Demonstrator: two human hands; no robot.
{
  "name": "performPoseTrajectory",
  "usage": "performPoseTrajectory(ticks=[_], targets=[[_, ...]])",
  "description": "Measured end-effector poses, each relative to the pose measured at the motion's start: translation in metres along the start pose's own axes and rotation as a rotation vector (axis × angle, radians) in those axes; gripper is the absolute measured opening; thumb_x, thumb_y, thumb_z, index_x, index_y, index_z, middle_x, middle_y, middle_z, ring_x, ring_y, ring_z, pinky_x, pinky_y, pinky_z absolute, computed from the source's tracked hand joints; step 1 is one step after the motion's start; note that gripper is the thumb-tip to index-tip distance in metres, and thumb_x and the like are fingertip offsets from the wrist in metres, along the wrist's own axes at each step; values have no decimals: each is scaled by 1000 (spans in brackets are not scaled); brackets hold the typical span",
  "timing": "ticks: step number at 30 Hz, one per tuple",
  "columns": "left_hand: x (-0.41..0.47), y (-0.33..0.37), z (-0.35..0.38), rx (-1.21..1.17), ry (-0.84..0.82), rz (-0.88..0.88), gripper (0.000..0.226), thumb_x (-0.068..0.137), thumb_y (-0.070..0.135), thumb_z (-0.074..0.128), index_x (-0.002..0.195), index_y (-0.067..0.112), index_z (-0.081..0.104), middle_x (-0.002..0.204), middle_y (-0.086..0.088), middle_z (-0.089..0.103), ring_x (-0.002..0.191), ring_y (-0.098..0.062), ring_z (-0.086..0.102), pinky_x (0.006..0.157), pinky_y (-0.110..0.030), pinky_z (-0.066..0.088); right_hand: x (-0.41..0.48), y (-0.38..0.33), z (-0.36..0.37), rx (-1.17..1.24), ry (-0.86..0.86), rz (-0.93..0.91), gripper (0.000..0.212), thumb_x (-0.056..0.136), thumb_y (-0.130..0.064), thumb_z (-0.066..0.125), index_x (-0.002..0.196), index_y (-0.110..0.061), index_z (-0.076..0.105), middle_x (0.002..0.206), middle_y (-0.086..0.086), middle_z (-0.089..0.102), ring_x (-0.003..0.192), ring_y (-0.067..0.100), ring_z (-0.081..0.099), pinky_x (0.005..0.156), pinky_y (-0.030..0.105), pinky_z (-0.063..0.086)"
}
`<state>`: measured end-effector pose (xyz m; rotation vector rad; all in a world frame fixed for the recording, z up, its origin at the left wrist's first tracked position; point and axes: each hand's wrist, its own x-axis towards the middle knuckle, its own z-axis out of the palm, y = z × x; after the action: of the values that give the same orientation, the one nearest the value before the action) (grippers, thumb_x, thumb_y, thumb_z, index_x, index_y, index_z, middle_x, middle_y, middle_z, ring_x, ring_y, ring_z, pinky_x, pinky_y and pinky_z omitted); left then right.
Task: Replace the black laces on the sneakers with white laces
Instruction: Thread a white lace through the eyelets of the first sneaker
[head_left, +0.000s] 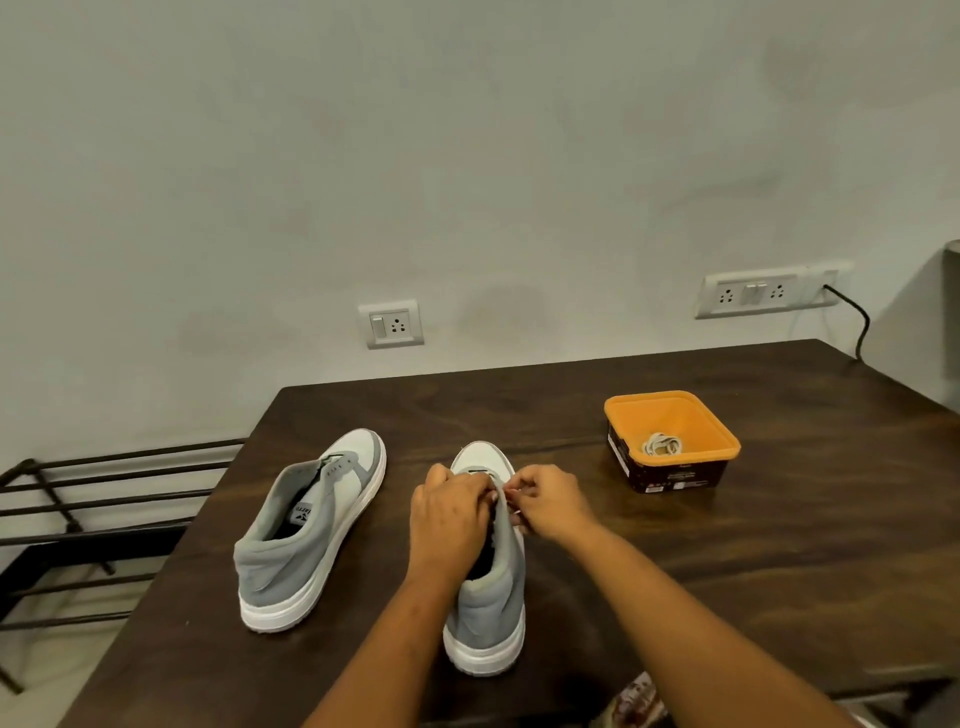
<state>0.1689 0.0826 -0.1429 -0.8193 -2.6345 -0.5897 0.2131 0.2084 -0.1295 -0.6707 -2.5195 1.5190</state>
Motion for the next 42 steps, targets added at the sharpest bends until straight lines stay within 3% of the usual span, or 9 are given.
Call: performPoseTrajectory(ticks=[4,9,13,16,21,24,27,34,42], targets=[[-4,0,-5,-8,-5,-7,18,94,21,48,103,24,63,100,6,64,94,-14,46,75,-26,40,2,-2,9,-123,74,-23,27,92,-12,54,70,-26,58,93,9,69,83,25,68,76,38,58],[-18,-6,-5,-286,8,-233,47,90,12,54,136,17,43,130,-2,53,119,-20,47,99,-31,39,3,-8,3,-154,119,83,19,89,-8,45,100,-9,60,113,15,61,103,32,60,86,37,51],[-22,-11,-7,-348,-92,-313,45,92,21,53,135,25,38,119,-4,62,109,-23,60,92,-39,49,4,-29,-2,555,256,211,18,93,0,33,92,-9,47,98,21,62,72,27,60,64,38,57],[-20,-5,-9,-260,-86,-240,44,91,22,55,132,27,38,120,2,61,109,-20,58,90,-35,49,-4,-44,-18,979,330,195,17,102,-6,27,103,-11,43,91,13,61,79,23,64,73,32,56],[-8,-31,-8,-207,-143,-281,69,80,32,69,138,22,34,136,-2,46,124,-22,43,102,-36,39,-6,-65,-33,867,679,-129,15,104,-11,29,106,-13,45,95,2,63,92,15,64,91,29,50],[-1,-45,-11,-427,-291,-368,54,77,33,74,122,19,49,112,-3,61,99,-18,57,86,-29,46,-4,-63,-45,518,834,-366,16,101,-5,34,111,-6,47,103,2,62,95,13,58,86,23,44],[3,-43,-13,-483,-283,-314,36,75,34,77,102,26,54,98,3,64,86,-13,59,77,-25,47,2,-45,-49,152,677,-274,17,100,-4,37,111,-5,49,107,5,58,93,17,53,75,26,40],[22,-42,-22,-459,-406,-355,17,79,36,73,83,26,61,85,1,65,83,-17,63,80,-36,56,9,-21,-21,-387,-287,29,37,95,-6,48,129,-13,56,132,8,56,118,22,54,95,29,44],[28,-52,-37,-661,-446,-304,20,91,16,60,75,23,70,79,-4,69,72,-16,61,72,-30,53,12,-20,-18,-387,-152,1,24,93,-16,56,71,-20,64,78,-3,70,81,16,66,83,33,54]])
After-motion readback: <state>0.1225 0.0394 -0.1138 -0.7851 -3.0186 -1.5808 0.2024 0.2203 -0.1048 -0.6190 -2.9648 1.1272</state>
